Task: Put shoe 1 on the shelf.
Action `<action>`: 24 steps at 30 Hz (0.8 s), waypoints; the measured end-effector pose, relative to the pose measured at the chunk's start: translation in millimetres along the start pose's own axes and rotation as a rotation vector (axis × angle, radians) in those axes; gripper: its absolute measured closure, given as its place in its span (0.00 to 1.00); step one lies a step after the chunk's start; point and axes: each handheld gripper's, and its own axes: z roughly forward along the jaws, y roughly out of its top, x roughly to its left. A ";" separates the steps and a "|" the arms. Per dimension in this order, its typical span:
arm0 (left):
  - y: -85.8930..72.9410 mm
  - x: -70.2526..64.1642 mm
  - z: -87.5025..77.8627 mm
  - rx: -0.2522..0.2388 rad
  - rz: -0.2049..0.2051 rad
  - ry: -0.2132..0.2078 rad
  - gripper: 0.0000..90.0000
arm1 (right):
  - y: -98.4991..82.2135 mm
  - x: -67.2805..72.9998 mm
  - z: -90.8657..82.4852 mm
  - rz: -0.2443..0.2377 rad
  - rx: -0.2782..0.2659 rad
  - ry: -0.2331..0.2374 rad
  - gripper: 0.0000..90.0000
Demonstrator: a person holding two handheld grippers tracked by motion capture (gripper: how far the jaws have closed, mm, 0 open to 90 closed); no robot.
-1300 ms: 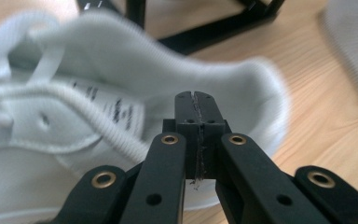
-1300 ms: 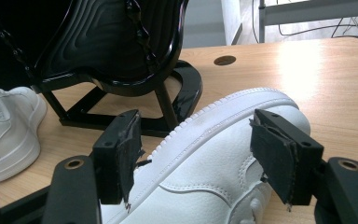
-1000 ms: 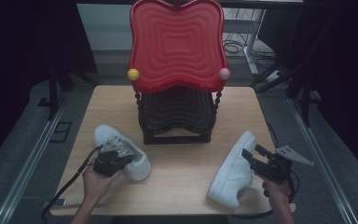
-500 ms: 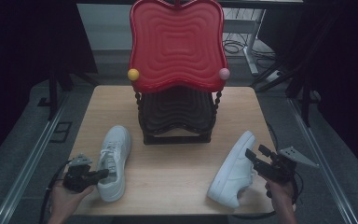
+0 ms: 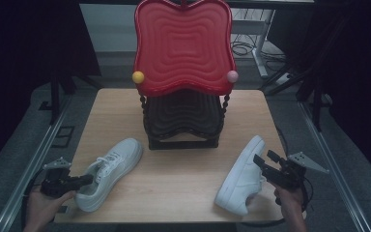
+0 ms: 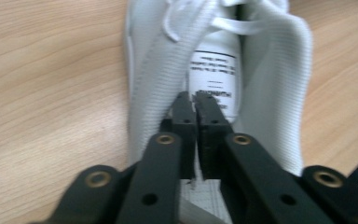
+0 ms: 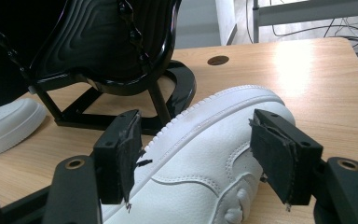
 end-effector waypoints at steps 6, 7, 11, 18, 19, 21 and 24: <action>10.4 -27.2 -19.0 -0.117 0.019 -0.002 0.65 | 0.1 1.8 0.5 -0.002 0.003 0.009 0.37; 10.4 -27.2 -19.0 -0.117 0.019 -0.002 0.62 | 0.1 1.8 0.5 -0.002 0.003 0.009 0.37; 20.5 -45.3 -25.6 -0.159 0.065 0.018 0.54 | 0.4 2.4 -0.5 0.001 -0.003 0.009 0.37; 25.2 -30.6 -26.1 -0.211 0.021 0.137 0.44 | 1.0 1.1 -2.8 0.000 -0.008 0.009 0.37; 25.2 -25.7 -22.0 -0.198 0.011 0.151 0.44 | 1.0 1.1 -2.8 0.000 -0.008 0.009 0.37; 24.1 -16.3 -11.6 -0.171 -0.002 0.168 0.43 | 0.7 1.4 -1.4 -0.003 -0.006 0.007 0.37; 22.2 -5.8 5.7 -0.132 0.003 0.187 0.45 | 0.0 1.9 -0.1 -0.004 -0.001 0.009 0.37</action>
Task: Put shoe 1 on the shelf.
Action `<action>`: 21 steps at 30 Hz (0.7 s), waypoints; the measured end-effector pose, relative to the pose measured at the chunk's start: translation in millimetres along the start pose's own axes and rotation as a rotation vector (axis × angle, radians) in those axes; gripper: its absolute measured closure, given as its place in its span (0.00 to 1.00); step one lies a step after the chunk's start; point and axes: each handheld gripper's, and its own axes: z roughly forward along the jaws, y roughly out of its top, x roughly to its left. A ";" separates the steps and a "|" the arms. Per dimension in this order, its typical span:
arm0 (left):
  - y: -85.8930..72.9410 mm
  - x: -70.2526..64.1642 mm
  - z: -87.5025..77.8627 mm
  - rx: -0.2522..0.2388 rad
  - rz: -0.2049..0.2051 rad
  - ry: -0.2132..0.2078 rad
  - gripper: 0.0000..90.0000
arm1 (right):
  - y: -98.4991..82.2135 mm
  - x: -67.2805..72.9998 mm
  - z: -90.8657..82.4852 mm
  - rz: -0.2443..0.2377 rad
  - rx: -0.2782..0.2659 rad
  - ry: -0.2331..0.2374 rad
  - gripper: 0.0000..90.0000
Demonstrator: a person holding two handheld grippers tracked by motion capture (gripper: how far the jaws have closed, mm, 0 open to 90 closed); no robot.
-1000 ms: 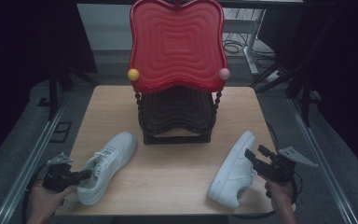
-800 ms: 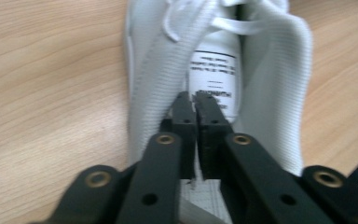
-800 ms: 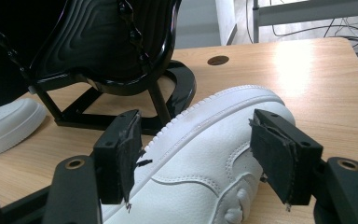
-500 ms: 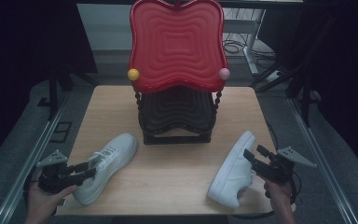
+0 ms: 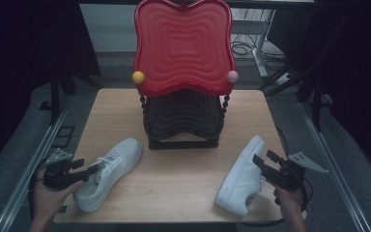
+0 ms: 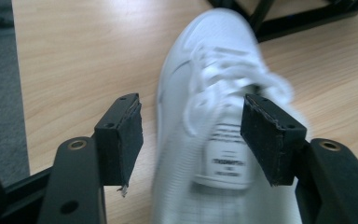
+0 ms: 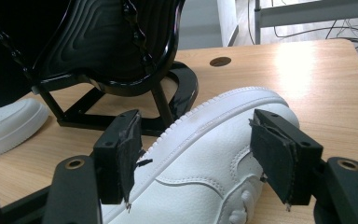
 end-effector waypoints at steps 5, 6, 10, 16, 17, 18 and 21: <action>1.2 -2.9 12.5 0.040 0.040 0.013 0.50 | -1.0 -0.2 1.5 0.003 0.005 -0.001 0.37; 2.4 -4.6 18.8 0.063 0.062 0.024 0.52 | -1.4 -0.2 1.8 0.003 0.006 -0.001 0.37; 5.2 -3.9 22.3 0.092 0.086 0.054 0.64 | -1.6 -1.0 1.8 0.004 0.006 -0.003 0.37; 8.6 -9.3 26.7 0.152 0.142 0.071 0.82 | -2.2 -1.6 3.0 0.005 0.009 -0.006 0.37; 8.6 -9.3 26.7 0.152 0.142 0.071 0.84 | -2.2 -1.6 3.0 0.005 0.009 -0.006 0.37; 9.3 -10.3 26.8 0.159 0.156 0.077 0.86 | -2.3 -1.5 2.8 0.003 0.010 -0.005 0.37; 9.5 -10.7 26.7 0.159 0.164 0.080 0.89 | -2.0 -1.5 2.3 0.003 0.006 -0.009 0.37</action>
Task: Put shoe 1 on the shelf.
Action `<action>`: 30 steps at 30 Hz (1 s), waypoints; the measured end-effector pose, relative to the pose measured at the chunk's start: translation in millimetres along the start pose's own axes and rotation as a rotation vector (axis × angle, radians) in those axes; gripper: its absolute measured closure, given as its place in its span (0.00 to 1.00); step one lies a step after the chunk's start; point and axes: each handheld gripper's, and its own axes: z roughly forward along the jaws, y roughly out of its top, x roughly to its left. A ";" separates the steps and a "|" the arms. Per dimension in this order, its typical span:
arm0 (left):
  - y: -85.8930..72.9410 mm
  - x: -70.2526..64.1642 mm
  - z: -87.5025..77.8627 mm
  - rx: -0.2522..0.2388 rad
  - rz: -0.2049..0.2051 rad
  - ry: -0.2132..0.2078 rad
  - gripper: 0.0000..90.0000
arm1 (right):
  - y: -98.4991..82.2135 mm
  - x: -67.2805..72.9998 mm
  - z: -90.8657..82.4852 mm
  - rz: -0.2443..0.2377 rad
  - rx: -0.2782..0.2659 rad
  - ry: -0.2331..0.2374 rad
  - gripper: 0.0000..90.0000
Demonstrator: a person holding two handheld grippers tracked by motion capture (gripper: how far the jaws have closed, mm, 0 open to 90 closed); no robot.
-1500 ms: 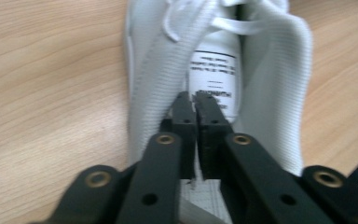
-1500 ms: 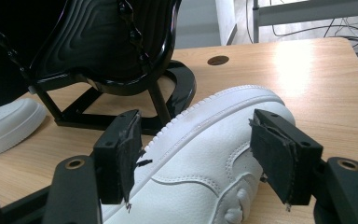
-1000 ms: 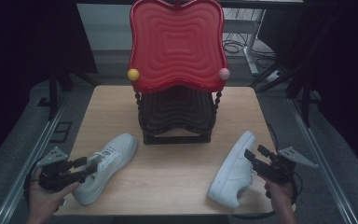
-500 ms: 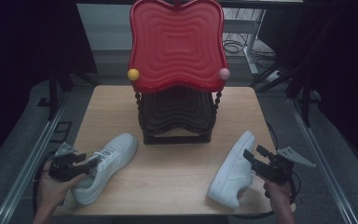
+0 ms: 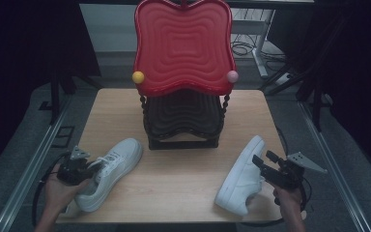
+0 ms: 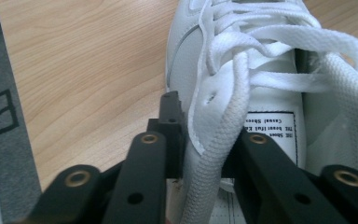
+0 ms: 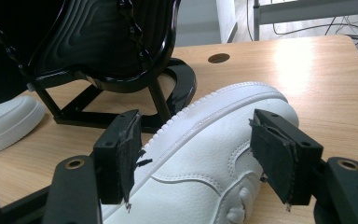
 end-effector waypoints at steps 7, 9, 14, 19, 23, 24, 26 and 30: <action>-9.1 15.0 -3.5 -0.106 -0.135 -0.122 0.92 | 0.0 -4.0 -1.8 0.014 -0.004 -0.005 0.37; -10.7 17.7 -6.0 -0.132 -0.161 -0.137 0.92 | 0.0 -5.0 -1.9 0.019 -0.008 -0.007 0.37; -16.1 28.4 -16.5 -0.225 -0.250 -0.200 0.92 | 0.1 -5.7 -2.9 0.025 -0.010 -0.006 0.37; -24.6 42.8 -32.8 -0.368 -0.381 -0.301 0.92 | 0.1 -4.9 -2.8 0.025 -0.014 -0.008 0.37; -30.6 49.6 -41.0 -0.472 -0.466 -0.345 0.92 | 0.1 -4.7 -2.6 0.027 -0.013 -0.006 0.37; -31.9 51.0 -42.1 -0.493 -0.484 -0.353 0.92 | 0.2 -4.7 -2.6 0.027 -0.013 -0.006 0.37; -34.9 53.6 -43.0 -0.537 -0.523 -0.374 0.92 | 0.1 -4.6 -2.3 0.029 -0.016 -0.008 0.37; -37.6 57.1 -44.9 -0.600 -0.573 -0.401 0.92 | -0.2 -5.5 -2.3 0.032 -0.013 -0.008 0.37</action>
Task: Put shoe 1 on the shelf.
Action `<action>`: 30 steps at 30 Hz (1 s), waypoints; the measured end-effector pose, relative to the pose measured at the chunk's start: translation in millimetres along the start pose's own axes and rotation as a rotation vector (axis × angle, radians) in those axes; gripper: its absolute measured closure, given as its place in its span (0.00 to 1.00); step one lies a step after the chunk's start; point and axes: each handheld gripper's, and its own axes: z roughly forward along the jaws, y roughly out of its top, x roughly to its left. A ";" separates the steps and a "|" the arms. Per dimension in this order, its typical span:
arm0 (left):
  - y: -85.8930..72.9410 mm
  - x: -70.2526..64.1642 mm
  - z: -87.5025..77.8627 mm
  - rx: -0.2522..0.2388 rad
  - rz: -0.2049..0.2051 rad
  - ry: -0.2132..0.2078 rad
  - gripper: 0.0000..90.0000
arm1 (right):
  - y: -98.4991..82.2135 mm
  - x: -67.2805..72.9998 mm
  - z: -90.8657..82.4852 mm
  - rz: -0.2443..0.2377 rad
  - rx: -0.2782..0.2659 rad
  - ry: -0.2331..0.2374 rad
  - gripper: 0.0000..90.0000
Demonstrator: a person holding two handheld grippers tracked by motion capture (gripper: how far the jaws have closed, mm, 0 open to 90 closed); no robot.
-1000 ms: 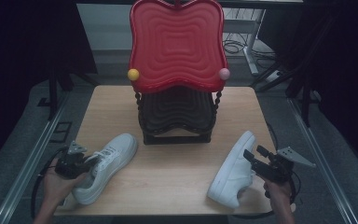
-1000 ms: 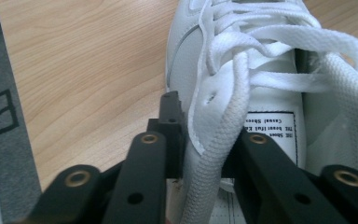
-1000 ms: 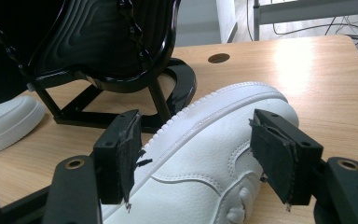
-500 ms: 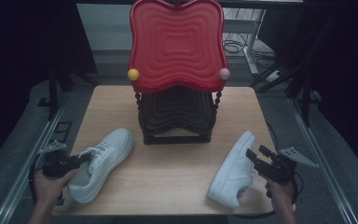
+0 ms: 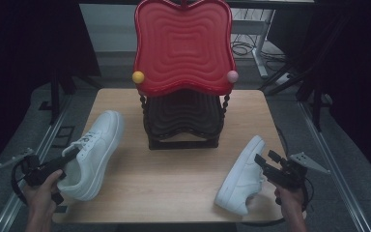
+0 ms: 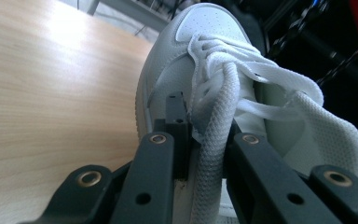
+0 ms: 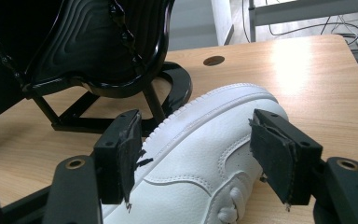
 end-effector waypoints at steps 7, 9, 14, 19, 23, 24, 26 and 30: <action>6.6 -4.5 -2.5 -0.071 -0.023 -0.033 0.91 | -0.7 -0.5 1.2 0.001 0.000 -0.002 0.37; 9.7 -7.6 -3.3 -0.115 -0.038 -0.049 0.91 | -0.9 -0.5 1.4 0.002 0.000 -0.001 0.37; 15.5 -12.8 -3.3 -0.175 -0.055 -0.080 0.91 | -1.4 -0.9 2.0 0.004 0.001 -0.002 0.37; 20.5 -21.8 -1.0 -0.219 -0.054 -0.110 0.91 | -1.5 -0.8 2.0 0.004 0.000 -0.005 0.37; 25.4 -25.3 2.1 -0.255 -0.074 -0.142 0.91 | -1.9 -1.4 1.6 0.005 0.001 -0.006 0.37; 25.4 -25.3 2.1 -0.255 -0.074 -0.142 0.91 | -1.9 -1.4 1.6 0.005 0.001 -0.006 0.37; 27.6 -26.5 2.8 -0.264 -0.077 -0.151 0.91 | -1.2 -0.9 1.3 0.001 -0.003 -0.005 0.38; 35.5 -31.2 4.5 -0.283 -0.079 -0.163 0.91 | -0.9 -0.4 1.3 -0.001 -0.002 -0.005 0.38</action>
